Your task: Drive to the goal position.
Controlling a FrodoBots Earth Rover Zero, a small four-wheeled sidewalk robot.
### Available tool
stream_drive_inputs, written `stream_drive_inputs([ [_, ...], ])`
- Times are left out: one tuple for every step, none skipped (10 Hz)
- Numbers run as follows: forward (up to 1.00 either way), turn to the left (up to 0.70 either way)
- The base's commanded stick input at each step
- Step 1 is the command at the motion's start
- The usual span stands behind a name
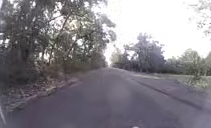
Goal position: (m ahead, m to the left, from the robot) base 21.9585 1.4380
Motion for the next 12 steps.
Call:
stream_drive_inputs([
  [0.70,0.00],
  [0.70,0.00],
  [0.70,0.00],
  [0.70,0.00],
  [0.70,0.00],
  [0.70,0.00],
  [0.70,0.00],
  [0.70,0.00],
  [0.70,0.00],
  [0.70,0.00],
  [0.70,0.00],
  [0.70,0.00],
])
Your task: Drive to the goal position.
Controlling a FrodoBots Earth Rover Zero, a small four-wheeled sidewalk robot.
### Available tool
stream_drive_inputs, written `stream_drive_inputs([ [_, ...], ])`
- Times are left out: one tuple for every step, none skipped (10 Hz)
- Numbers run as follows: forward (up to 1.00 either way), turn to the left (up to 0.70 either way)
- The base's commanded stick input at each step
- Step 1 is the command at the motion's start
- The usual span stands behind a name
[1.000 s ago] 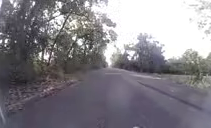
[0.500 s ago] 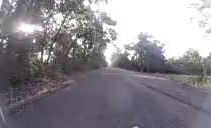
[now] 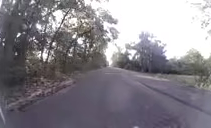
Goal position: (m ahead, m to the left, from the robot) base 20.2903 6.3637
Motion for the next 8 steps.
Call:
stream_drive_inputs([
  [0.70,0.00],
  [0.70,0.00],
  [0.70,0.00],
  [0.70,0.00],
  [0.70,0.00],
  [0.70,0.00],
  [0.70,0.00],
  [0.70,0.00],
])
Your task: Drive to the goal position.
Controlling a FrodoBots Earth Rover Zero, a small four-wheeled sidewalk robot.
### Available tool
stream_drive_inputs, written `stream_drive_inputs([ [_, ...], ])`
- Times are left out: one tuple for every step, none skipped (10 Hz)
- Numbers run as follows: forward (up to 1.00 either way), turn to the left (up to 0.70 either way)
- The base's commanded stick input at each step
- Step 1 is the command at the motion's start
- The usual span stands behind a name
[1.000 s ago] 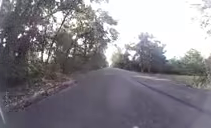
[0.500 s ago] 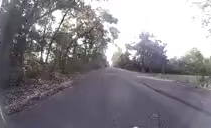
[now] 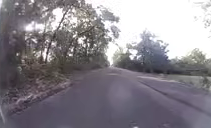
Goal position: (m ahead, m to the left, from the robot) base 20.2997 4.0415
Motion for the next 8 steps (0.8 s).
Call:
stream_drive_inputs([
  [0.70,0.00],
  [0.70,0.00],
  [0.70,0.00],
  [0.70,0.00],
  [0.70,0.00],
  [0.70,0.00],
  [0.70,0.00],
  [0.70,0.00],
])
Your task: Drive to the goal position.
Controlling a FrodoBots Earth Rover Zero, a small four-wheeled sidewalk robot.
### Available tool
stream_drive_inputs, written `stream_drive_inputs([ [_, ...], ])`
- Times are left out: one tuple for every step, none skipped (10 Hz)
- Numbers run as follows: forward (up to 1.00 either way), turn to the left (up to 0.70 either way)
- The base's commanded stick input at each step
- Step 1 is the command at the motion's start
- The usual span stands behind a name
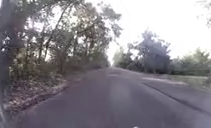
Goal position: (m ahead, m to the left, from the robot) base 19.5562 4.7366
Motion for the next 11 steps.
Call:
stream_drive_inputs([
  [0.70,0.00],
  [0.70,0.00],
  [0.70,0.00],
  [0.70,0.00],
  [0.70,0.00],
  [0.70,0.00],
  [0.70,0.00],
  [0.70,0.00],
  [0.70,0.00],
  [0.70,0.00],
  [0.70,0.00],
])
